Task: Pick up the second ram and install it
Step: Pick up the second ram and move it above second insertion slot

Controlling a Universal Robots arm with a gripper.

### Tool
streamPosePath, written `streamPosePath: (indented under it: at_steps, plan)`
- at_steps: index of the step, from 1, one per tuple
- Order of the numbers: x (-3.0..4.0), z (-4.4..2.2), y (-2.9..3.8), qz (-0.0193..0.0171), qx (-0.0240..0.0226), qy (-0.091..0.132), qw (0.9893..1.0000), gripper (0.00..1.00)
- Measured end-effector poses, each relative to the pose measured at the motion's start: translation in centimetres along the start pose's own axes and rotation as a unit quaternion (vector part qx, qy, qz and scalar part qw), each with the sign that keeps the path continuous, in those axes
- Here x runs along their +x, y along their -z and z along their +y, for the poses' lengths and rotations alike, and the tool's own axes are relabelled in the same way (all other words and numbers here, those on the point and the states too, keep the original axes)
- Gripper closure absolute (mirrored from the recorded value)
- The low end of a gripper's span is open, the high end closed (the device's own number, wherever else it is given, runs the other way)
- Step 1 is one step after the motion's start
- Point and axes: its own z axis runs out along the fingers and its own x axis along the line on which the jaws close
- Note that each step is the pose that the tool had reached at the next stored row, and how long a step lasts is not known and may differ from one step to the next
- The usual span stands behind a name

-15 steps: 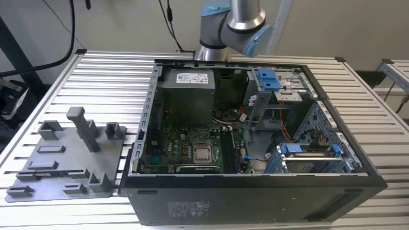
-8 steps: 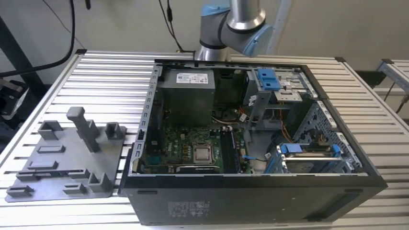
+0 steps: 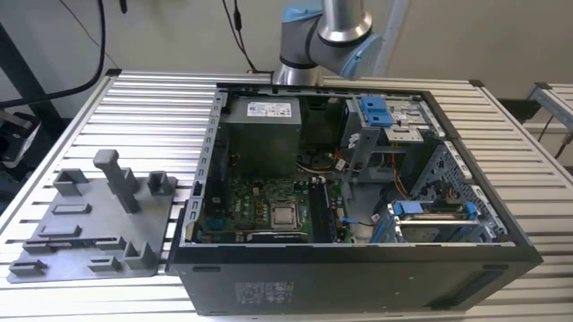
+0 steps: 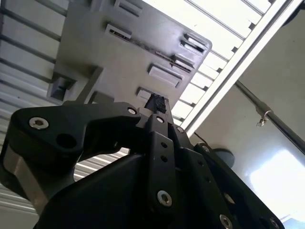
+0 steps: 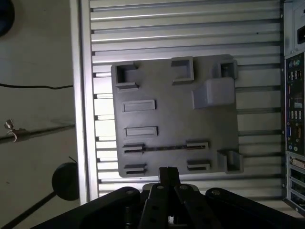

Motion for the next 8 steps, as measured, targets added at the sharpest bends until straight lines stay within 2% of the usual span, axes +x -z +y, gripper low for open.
streamPosePath:
  at_steps: [4, 8]
  plan:
    - [0.0, 0.0, 0.0, 0.0014, 0.001, 0.034, 0.9994, 0.89]
    - [0.0, 0.0, 0.01, 0.0028, 0.0021, 0.065, 0.9979, 0.89]
